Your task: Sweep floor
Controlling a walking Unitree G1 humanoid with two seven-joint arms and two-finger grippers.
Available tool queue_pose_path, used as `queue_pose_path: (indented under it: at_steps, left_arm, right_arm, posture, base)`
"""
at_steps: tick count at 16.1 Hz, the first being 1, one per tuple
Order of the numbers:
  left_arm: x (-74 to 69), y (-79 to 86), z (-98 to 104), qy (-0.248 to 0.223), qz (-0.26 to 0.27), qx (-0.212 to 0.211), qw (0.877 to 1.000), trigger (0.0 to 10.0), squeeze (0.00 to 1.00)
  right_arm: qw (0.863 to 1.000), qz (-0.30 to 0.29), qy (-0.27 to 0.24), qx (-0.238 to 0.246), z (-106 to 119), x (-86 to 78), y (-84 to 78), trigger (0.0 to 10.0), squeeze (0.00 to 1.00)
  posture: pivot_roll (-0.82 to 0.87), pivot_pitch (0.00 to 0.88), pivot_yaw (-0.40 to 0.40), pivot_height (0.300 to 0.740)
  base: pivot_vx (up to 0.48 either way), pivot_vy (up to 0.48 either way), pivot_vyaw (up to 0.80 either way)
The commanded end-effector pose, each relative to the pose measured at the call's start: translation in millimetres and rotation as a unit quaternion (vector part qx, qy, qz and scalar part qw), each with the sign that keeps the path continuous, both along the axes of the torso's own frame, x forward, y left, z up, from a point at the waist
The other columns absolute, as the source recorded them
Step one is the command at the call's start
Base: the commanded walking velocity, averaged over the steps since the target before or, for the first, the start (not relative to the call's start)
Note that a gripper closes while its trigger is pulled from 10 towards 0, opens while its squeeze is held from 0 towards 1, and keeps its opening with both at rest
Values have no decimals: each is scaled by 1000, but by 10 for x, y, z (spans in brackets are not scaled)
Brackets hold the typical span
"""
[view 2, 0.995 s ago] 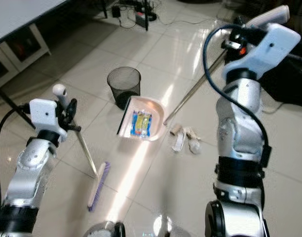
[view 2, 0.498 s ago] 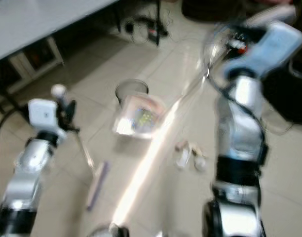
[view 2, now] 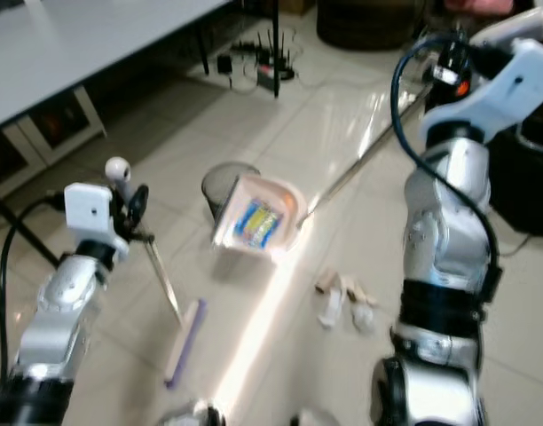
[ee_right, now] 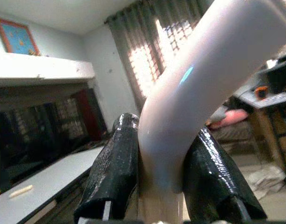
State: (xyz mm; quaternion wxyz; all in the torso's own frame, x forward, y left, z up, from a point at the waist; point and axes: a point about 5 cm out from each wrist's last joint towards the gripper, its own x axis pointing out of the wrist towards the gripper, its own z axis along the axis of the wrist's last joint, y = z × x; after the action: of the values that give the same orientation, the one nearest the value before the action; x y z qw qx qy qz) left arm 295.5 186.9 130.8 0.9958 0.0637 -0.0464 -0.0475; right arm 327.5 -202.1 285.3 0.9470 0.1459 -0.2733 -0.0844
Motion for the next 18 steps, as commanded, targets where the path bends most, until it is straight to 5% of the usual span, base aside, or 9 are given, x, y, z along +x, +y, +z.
queue_pose_path:
  at_steps: [1,18]
  left_arm:
    - [10,4,87,-17,1,11,1000,10000,0]
    - [16,-12,85,-19,-2,16,1000,10000,0]
  right_arm:
    - [999,6,-36,4,137,-51,11,10000,0]
    - [999,5,-43,12,129,-39,19,10000,0]
  posture:
    - [15,87,58,740]
    - [20,70,56,740]
  base:
    - [442,0,0]
    - [445,0,0]
